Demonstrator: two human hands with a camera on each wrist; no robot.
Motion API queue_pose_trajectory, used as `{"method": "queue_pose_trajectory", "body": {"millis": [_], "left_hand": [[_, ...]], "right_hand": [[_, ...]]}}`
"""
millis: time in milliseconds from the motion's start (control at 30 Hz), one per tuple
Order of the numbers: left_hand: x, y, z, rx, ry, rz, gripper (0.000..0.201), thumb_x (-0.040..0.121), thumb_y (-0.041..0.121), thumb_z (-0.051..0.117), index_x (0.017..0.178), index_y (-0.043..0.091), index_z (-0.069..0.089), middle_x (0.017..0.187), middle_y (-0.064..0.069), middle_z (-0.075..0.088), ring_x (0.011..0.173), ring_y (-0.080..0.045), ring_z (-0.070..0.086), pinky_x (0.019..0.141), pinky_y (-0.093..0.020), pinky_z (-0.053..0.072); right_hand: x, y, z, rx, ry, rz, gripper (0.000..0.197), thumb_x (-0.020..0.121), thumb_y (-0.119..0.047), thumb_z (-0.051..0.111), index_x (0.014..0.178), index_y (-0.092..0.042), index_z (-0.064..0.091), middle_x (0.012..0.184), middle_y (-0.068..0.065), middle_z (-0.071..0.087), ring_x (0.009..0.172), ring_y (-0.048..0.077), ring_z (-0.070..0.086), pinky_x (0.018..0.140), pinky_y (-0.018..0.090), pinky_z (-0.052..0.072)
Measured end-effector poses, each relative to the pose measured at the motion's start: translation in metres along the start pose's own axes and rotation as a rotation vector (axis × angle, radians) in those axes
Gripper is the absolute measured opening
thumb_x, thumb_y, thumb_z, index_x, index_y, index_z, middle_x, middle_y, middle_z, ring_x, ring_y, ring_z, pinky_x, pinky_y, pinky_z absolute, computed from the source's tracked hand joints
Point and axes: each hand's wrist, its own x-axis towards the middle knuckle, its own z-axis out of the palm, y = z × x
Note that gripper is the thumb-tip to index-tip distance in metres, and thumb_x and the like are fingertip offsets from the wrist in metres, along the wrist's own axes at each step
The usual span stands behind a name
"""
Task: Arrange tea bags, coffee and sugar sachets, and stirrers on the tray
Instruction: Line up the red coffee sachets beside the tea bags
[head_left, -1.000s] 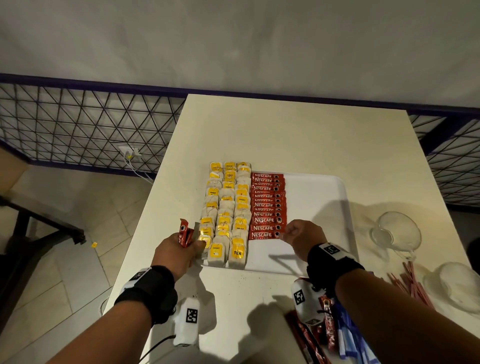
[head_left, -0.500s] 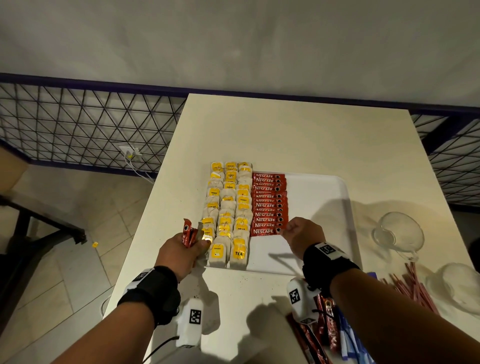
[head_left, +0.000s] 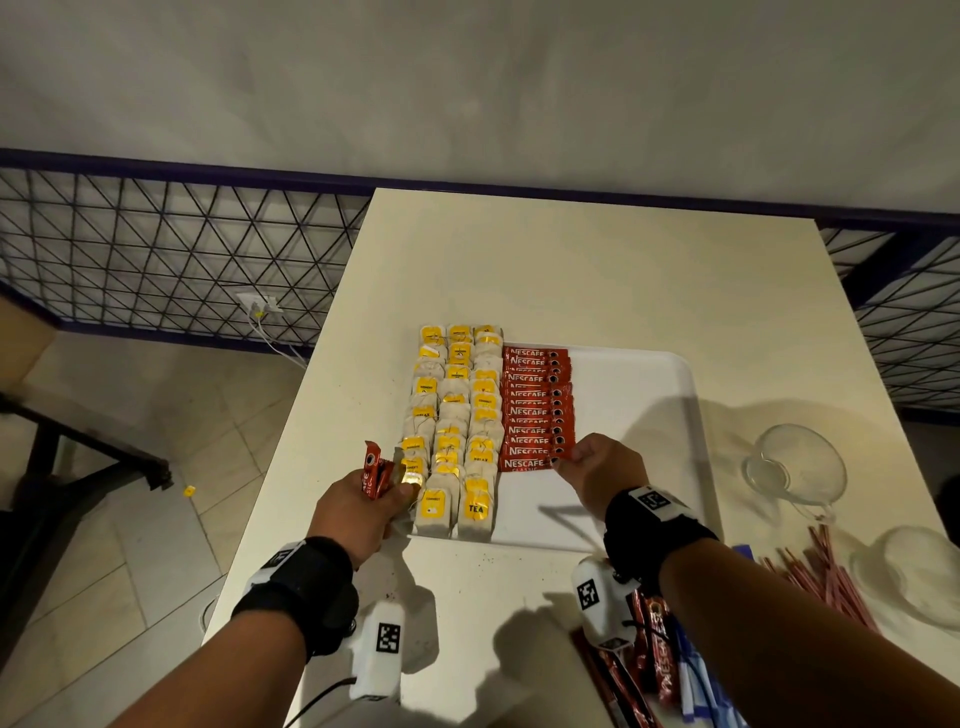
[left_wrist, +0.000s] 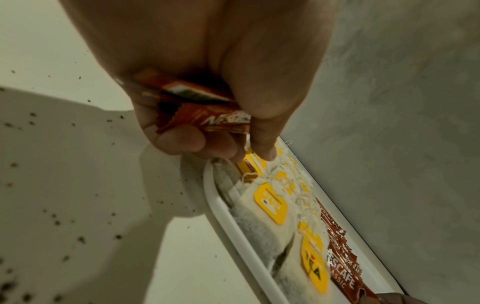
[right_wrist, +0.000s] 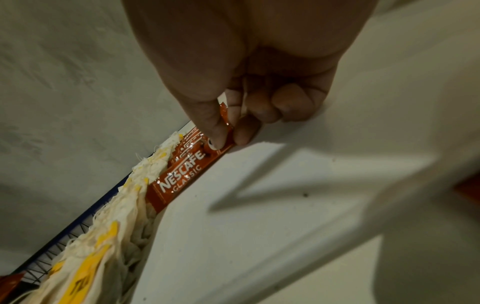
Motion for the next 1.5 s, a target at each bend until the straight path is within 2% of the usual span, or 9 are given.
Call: {"method": "queue_pose_trajectory", "body": {"millis": [400,500,633,733,833,1000,1167,1333,1500], "left_hand": [[-0.003,0.002,-0.002,-0.076,0.001,-0.009,0.021,0.086,0.035,0.071,0.088,0.015,0.065,0.056,0.001,0.061,0.049,-0.015,0.052,0.05,-0.026,0.044],[-0.005,0.006,-0.007,-0.244,-0.02,0.007,0.022,0.086,0.028,0.071,0.094,0.009,0.063,0.053,0.0,0.052,0.047,-0.017,0.043,0.048,-0.029,0.039],[-0.021,0.029,-0.007,-0.632,-0.389,0.012,0.025,0.083,0.028,0.072,0.096,0.013,0.058,0.06,-0.001,0.04,0.047,-0.014,0.033,0.045,-0.022,0.029],[-0.035,0.051,0.006,-0.756,-0.647,-0.01,0.018,0.079,0.021,0.069,0.085,0.013,0.054,0.06,-0.002,0.04,0.043,-0.011,0.034,0.042,-0.018,0.029],[-0.044,0.066,0.019,-0.765,-0.737,-0.015,0.014,0.079,0.006,0.063,0.089,0.012,0.055,0.06,-0.004,0.044,0.044,-0.012,0.038,0.043,-0.019,0.029],[-0.048,0.072,0.026,-0.729,-0.767,0.028,0.022,0.079,0.006,0.066,0.093,0.004,0.049,0.069,-0.012,0.054,0.047,-0.018,0.049,0.042,-0.021,0.037],[-0.051,0.068,0.02,-0.72,-0.717,0.034,0.017,0.079,0.01,0.065,0.089,0.002,0.054,0.073,-0.014,0.06,0.045,-0.019,0.054,0.039,-0.02,0.037],[-0.049,0.067,0.021,-0.692,-0.537,0.068,0.014,0.087,0.011,0.062,0.078,0.002,0.056,0.064,-0.007,0.058,0.043,-0.016,0.05,0.036,-0.02,0.034],[-0.045,0.066,0.017,-0.773,-0.554,0.022,0.015,0.088,0.012,0.062,0.078,0.004,0.054,0.061,-0.006,0.056,0.042,-0.014,0.046,0.038,-0.019,0.034]], "right_hand": [[0.004,0.005,0.002,0.005,0.028,0.026,0.027,0.08,-0.039,0.072,0.084,-0.02,0.053,0.077,-0.005,0.061,0.067,0.008,0.053,0.053,0.021,0.035],[0.001,0.005,-0.004,0.008,0.062,0.032,0.031,0.078,-0.041,0.072,0.081,-0.021,0.049,0.076,-0.004,0.059,0.066,0.011,0.052,0.053,0.023,0.034],[-0.012,-0.011,-0.012,0.155,0.105,-0.162,0.024,0.084,-0.038,0.069,0.075,-0.022,0.053,0.072,-0.002,0.063,0.069,0.016,0.059,0.058,0.025,0.043],[-0.032,-0.041,-0.019,0.258,-0.156,-0.336,0.008,0.087,-0.031,0.067,0.08,-0.031,0.062,0.082,-0.009,0.066,0.078,0.011,0.061,0.068,0.019,0.046],[-0.044,-0.059,-0.021,0.302,-0.37,-0.479,0.01,0.089,-0.029,0.065,0.092,-0.039,0.063,0.088,-0.006,0.064,0.078,0.01,0.059,0.068,0.021,0.045],[-0.045,-0.055,-0.029,0.313,-0.334,-0.531,0.011,0.089,-0.024,0.066,0.082,-0.032,0.064,0.075,-0.013,0.061,0.065,-0.005,0.052,0.065,0.016,0.04],[-0.039,-0.041,-0.036,0.353,-0.236,-0.455,0.017,0.09,-0.019,0.061,0.077,-0.029,0.059,0.062,-0.022,0.057,0.058,-0.003,0.049,0.059,0.016,0.037],[-0.042,-0.038,-0.04,0.442,-0.291,-0.358,0.017,0.09,-0.009,0.055,0.076,-0.017,0.053,0.051,-0.011,0.051,0.047,0.004,0.046,0.052,0.025,0.037],[-0.046,-0.03,-0.039,0.653,-0.491,-0.273,0.011,0.092,-0.001,0.055,0.087,-0.01,0.058,0.059,0.0,0.062,0.045,0.01,0.043,0.052,0.024,0.037]]}}
